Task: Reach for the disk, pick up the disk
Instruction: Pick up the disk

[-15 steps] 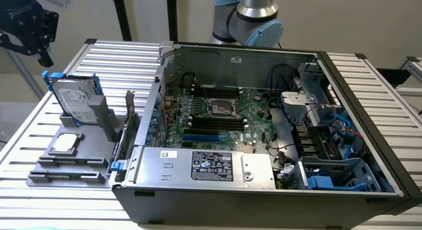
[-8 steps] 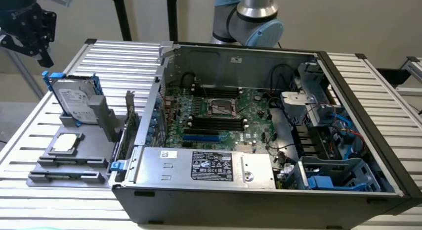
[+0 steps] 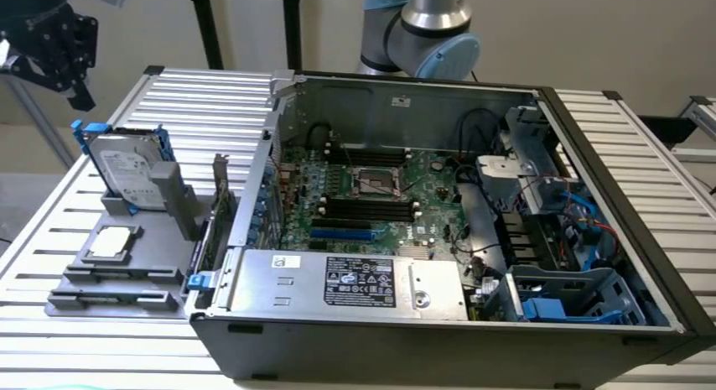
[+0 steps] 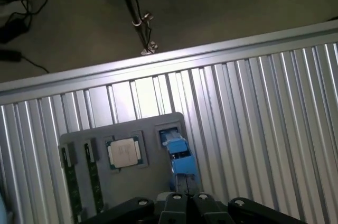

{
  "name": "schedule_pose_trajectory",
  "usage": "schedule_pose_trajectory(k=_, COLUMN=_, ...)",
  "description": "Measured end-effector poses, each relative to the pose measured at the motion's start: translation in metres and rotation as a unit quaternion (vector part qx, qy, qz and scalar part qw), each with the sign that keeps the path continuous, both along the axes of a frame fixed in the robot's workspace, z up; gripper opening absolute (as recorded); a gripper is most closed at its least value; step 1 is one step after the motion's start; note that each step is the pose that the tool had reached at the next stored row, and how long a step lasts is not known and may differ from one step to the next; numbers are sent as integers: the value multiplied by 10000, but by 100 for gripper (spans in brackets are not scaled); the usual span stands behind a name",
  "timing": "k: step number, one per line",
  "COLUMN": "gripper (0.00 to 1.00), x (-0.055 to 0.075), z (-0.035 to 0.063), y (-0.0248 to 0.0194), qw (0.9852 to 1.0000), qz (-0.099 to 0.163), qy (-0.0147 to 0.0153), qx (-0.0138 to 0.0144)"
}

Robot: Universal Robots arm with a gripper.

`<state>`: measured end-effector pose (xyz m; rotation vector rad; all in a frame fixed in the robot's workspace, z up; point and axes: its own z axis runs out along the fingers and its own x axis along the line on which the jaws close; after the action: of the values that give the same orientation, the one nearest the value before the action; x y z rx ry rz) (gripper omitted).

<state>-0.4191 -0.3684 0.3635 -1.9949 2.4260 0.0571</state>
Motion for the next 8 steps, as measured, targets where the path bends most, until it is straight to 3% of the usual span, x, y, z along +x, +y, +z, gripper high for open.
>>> schedule_pose_trajectory(k=4, gripper=12, x=-1, z=0, y=3, qw=10000, qz=32, qy=0, qx=0)
schedule_pose_trajectory(k=8, gripper=30, x=-2, z=0, y=4, qw=10000, qz=32, qy=0, qx=0)
